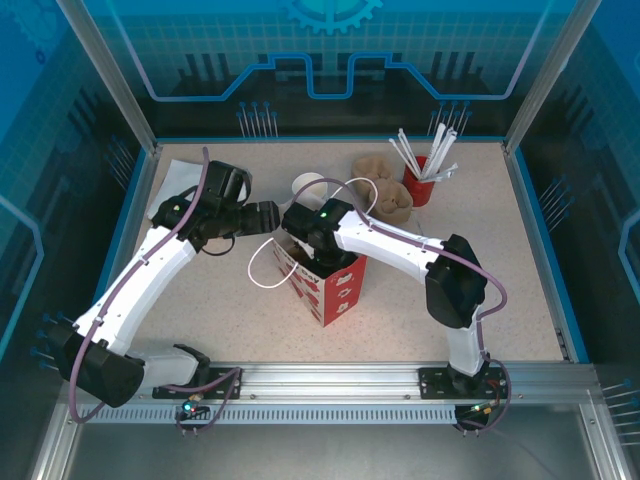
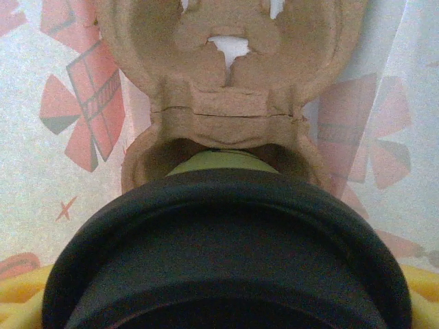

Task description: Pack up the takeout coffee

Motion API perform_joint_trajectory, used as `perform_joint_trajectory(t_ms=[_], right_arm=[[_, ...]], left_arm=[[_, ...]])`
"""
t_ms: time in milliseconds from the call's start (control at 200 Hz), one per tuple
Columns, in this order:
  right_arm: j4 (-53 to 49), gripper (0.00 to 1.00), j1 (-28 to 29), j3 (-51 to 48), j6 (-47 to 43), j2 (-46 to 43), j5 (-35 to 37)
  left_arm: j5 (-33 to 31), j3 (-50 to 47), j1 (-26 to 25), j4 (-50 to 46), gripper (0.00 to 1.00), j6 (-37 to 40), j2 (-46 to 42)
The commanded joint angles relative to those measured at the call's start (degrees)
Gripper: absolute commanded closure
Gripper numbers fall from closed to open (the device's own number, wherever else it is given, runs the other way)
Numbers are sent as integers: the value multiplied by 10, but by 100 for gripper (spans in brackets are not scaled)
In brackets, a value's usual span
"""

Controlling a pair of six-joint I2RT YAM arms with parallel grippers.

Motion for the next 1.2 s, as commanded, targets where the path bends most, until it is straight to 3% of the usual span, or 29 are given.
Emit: perform_joint_trajectory(t_ms=[0, 785, 1191], right_arm=[[11, 18, -5, -14, -8, -9, -19], [41, 17, -5, -32, -6, -18, -23], [56, 11, -14, -29, 4, -50, -38]], left_arm=[[-17, -1, 6, -5, 17, 9, 1], [-6, -1, 6, -4, 16, 6, -1], [20, -7, 6, 6, 19, -1, -12]])
